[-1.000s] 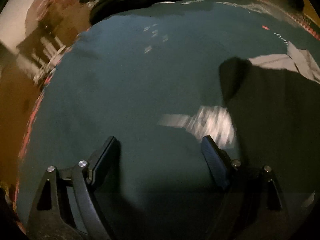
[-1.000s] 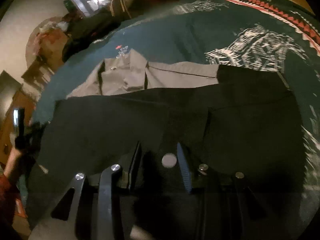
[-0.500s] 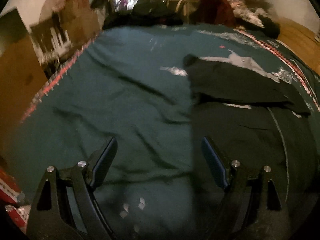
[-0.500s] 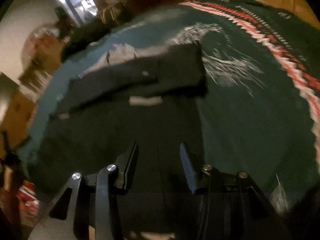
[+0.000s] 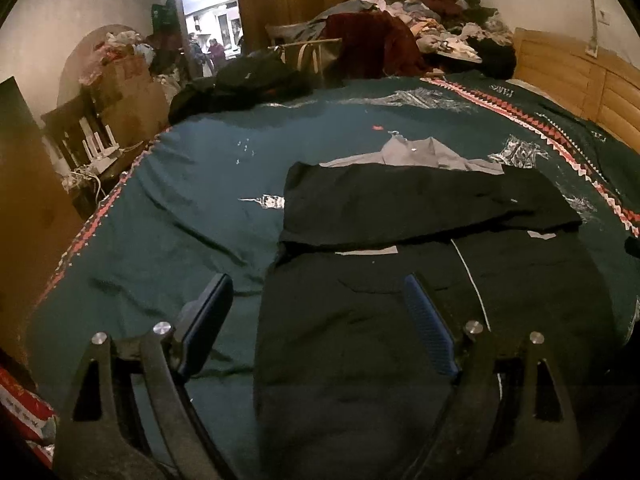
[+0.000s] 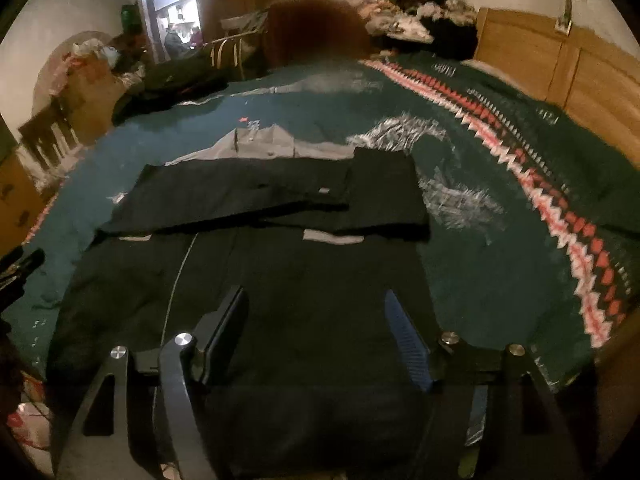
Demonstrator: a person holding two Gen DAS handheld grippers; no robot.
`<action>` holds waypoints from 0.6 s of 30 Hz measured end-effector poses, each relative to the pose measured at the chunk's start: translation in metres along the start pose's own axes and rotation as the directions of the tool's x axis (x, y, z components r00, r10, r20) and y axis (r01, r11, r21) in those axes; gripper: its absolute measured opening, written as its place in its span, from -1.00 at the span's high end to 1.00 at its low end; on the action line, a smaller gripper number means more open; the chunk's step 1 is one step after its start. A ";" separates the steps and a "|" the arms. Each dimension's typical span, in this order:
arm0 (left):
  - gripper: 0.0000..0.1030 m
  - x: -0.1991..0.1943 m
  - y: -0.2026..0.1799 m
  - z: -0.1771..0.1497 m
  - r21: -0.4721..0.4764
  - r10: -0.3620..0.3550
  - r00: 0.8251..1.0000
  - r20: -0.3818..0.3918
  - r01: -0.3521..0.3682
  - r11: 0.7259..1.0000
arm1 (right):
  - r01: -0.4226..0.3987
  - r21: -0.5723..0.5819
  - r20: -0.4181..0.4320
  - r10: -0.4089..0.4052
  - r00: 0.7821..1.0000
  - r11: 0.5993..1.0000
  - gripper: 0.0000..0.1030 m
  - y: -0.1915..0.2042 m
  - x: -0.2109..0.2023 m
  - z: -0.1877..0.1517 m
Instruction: Fold large clothes
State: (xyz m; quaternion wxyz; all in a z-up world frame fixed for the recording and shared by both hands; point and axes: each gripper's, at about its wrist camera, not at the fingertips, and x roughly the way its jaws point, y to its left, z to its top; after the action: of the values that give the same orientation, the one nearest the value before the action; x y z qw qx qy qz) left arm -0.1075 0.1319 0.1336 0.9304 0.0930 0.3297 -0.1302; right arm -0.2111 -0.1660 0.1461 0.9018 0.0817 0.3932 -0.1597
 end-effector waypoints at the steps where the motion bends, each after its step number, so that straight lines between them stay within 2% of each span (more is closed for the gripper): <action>1: -0.68 -0.003 -0.003 -0.001 -0.006 0.004 1.000 0.002 -0.004 1.000 | 0.016 -0.009 0.007 -0.016 1.000 1.000 -0.47 0.001 -0.003 0.002; 13: -0.75 -0.021 -0.002 0.001 -0.037 0.065 0.997 0.037 -0.064 0.997 | 0.111 -0.045 0.096 -0.106 0.990 0.993 -0.54 -0.003 -0.031 0.013; 18: -0.78 -0.027 -0.001 0.003 -0.043 0.103 0.993 0.054 -0.101 0.994 | 0.126 -0.042 0.132 -0.120 0.984 0.991 -0.54 -0.005 -0.042 0.017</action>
State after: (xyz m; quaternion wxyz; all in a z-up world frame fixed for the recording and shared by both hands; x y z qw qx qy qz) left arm -0.1265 0.1347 0.1527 0.9464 0.0876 0.3009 -0.0783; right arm -0.2280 -0.1656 0.1882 0.9156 0.0240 0.3419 -0.2102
